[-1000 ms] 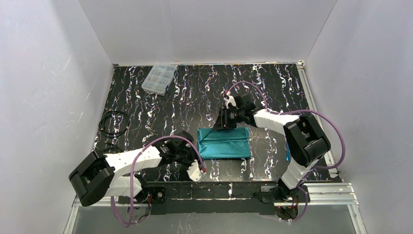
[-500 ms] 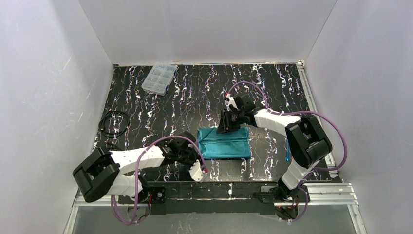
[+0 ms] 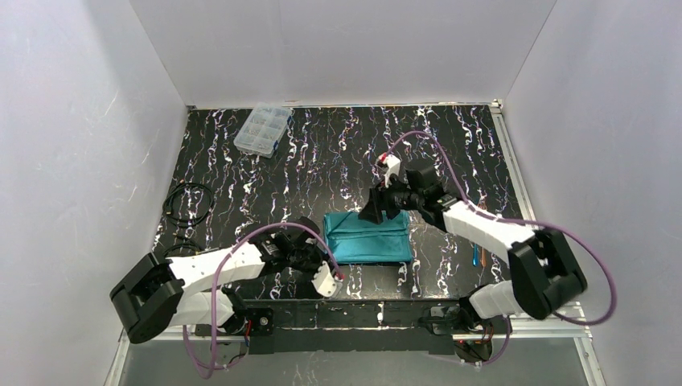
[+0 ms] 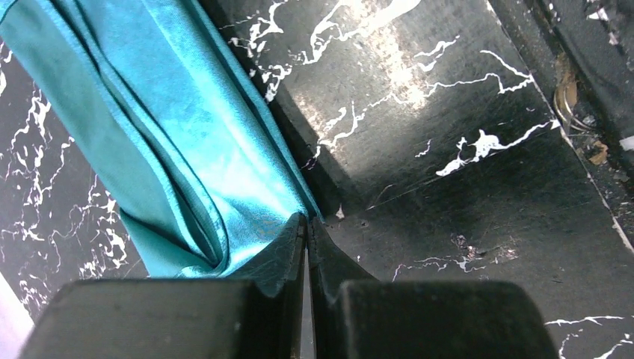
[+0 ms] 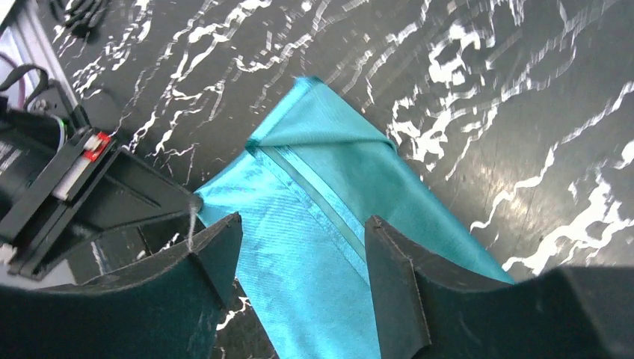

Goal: Fold the napkin into a case and place the utensils inside
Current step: Fold the 2/3-rectangle-folded napkin at the center of the board.

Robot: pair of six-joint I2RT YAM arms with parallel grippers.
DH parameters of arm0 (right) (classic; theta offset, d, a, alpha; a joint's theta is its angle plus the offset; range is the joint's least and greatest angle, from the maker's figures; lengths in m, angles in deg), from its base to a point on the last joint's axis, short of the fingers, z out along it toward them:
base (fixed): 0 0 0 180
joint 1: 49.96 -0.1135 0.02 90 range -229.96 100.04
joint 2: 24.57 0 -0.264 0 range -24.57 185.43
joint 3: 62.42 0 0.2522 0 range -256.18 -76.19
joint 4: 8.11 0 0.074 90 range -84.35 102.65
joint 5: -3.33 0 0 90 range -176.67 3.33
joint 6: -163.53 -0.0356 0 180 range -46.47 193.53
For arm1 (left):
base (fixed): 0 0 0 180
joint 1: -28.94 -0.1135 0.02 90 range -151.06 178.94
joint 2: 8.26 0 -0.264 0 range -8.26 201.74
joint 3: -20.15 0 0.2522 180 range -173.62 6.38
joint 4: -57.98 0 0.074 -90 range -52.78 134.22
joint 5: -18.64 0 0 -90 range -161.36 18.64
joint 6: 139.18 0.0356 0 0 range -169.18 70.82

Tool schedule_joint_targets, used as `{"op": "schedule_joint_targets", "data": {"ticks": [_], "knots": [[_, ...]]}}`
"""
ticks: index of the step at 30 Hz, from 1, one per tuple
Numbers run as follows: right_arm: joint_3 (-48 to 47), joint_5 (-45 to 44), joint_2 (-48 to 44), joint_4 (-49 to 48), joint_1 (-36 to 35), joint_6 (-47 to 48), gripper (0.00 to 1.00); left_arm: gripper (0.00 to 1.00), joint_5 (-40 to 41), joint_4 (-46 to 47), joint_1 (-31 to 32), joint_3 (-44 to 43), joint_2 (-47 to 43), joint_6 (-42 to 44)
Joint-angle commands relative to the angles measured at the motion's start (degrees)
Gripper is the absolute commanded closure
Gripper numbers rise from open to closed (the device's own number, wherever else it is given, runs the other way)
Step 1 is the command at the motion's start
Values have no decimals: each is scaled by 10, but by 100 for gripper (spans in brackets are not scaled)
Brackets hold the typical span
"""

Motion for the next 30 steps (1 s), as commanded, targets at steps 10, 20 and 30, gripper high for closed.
{"op": "schedule_joint_targets", "data": {"ticks": [10,20,30], "knots": [[88,13,-142,-114,-27,174,26,100,-70,-88,-24,-74,-16,-130],[122,6,-166,-123,-44,203,26,73,-66,-107,-42,-60,2,-69],[111,-18,-138,-126,-44,180,26,57,-71,-97,-40,-40,-19,-39]]}}
